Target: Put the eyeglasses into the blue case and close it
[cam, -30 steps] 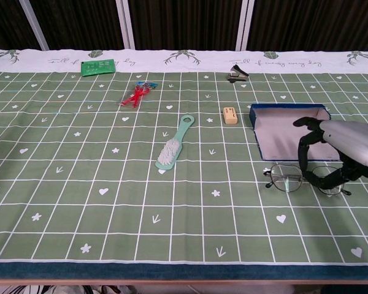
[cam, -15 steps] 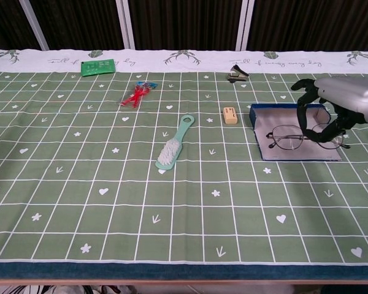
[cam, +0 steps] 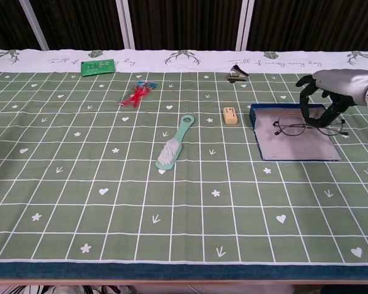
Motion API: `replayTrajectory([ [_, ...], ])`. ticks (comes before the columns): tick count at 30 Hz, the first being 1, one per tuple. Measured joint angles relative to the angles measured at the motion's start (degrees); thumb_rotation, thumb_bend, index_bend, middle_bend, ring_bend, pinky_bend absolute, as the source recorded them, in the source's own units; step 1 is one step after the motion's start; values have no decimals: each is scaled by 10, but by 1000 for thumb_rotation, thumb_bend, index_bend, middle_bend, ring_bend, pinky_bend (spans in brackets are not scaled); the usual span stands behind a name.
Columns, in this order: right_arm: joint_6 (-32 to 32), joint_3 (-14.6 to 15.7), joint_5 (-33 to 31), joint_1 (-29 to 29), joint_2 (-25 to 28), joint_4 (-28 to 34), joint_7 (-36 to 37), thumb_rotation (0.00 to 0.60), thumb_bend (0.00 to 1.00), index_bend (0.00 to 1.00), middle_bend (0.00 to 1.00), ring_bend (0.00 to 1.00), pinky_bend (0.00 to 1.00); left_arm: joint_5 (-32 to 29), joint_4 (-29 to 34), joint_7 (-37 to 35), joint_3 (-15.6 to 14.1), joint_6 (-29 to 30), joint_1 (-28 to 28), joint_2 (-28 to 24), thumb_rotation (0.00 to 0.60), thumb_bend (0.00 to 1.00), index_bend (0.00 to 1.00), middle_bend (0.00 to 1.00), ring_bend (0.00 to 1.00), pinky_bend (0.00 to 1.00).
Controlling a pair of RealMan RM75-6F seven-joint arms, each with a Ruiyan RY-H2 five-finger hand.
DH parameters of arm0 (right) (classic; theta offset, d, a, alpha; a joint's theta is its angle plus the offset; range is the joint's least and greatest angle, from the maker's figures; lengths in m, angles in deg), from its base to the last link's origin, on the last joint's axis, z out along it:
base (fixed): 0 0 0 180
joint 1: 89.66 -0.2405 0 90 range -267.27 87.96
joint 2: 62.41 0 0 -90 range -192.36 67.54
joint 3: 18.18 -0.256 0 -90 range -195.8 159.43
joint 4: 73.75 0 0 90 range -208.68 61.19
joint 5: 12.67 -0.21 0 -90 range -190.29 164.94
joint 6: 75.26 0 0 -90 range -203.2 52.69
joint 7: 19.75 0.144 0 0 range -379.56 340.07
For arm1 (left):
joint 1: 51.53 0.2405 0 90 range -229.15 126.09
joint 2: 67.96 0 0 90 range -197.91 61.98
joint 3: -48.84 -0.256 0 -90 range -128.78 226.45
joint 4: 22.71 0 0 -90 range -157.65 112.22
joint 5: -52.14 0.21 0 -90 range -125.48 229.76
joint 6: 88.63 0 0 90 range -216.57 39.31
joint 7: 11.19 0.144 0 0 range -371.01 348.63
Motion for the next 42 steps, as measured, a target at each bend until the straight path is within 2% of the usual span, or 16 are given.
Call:
replayTrajectory([
  [14,41,4,3,-45,-37,-82,43,600,524,613,69,87,193,-1,-1,-2,0,-1,0,0,600,356,137,0,0,0],
  [25,49,10,2,-66,-46,-94,51,600,525,613,67,87,192,0,-1,-4,0,0,0,-1,600,356,137,0,0,0],
  [42,61,16,-33,-91,-43,-118,41,600,524,612,64,86,192,-1,-1,-5,1,1,2,-1,600,356,137,0,0,0],
])
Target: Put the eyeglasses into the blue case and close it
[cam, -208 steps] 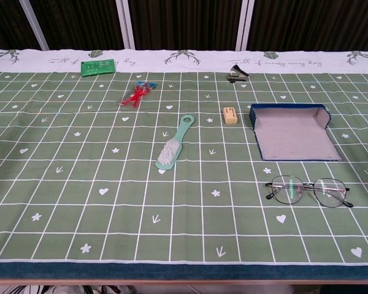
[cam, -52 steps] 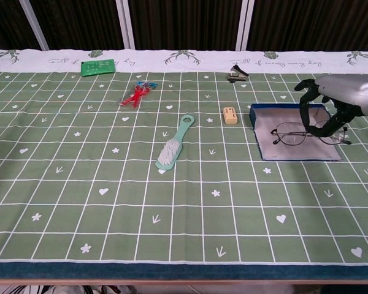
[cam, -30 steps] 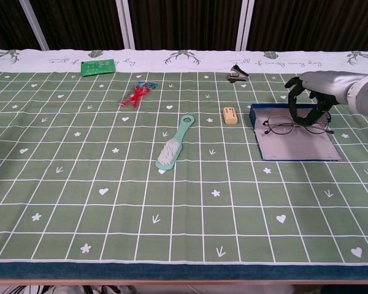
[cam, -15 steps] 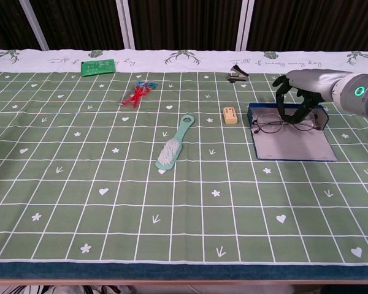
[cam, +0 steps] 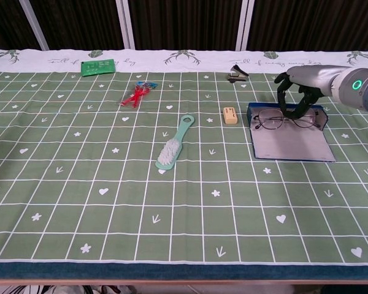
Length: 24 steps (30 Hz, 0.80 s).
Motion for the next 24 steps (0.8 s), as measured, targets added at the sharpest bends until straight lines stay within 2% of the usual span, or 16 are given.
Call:
replayTrajectory([
  [19,-2,13,-31,-7,-8,-24,1,600,518,609,62,78,192,0,0,1,0,1,1,0,600,356,137,0,0,0],
  [24,-2,18,-33,-7,-5,-22,0,600,500,521,58,73,192,0,0,1,0,1,1,0,600,356,137,0,0,0],
])
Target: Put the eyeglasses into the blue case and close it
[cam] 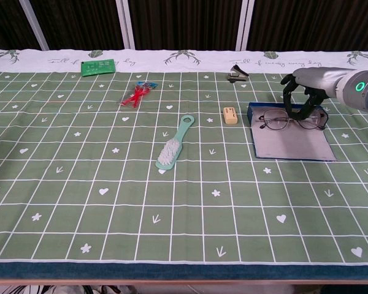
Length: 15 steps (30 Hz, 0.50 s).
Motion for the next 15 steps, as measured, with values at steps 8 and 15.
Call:
replayTrajectory([
  [8,-7,7,-3,2,7,11,-3,600,487,428,52,66,192,1,0,1,0,0,0,0,600,356,137,0,0,0],
  [15,-18,11,-2,4,13,25,-6,600,442,393,48,61,192,1,0,3,-1,0,0,1,600,356,137,0,0,0],
])
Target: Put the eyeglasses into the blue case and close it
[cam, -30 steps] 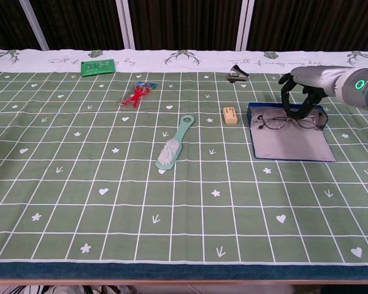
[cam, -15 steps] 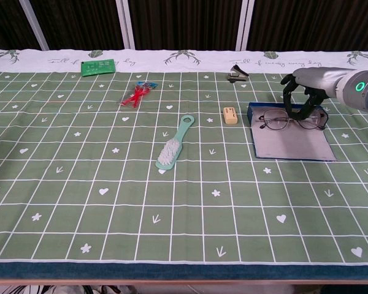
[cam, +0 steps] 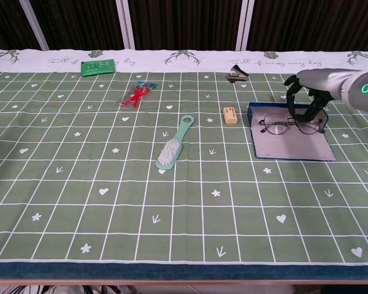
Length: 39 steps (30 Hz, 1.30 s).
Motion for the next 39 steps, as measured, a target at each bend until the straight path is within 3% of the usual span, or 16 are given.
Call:
replayTrajectory([
  [5,-4,3,-2,1,4,9,-3,600,362,370,48,60,192,0,1,0,0,0,0,0,600,356,137,0,0,0],
  [13,-22,-3,2,6,12,29,9,600,351,360,48,60,192,0,0,0,0,0,0,-1,600,356,137,0,0,0],
  [22,-73,5,60,46,48,115,50,600,350,322,77,77,192,2,1,2,-1,1,0,0,600,356,137,0,0,0],
  [31,-132,38,127,90,76,194,67,600,350,198,352,359,222,2,2,5,-1,-1,-1,2,600,356,137,0,0,0],
  [39,-119,52,98,91,82,212,30,600,353,170,707,682,536,4,3,0,-1,2,1,1,600,356,138,0,0,0],
])
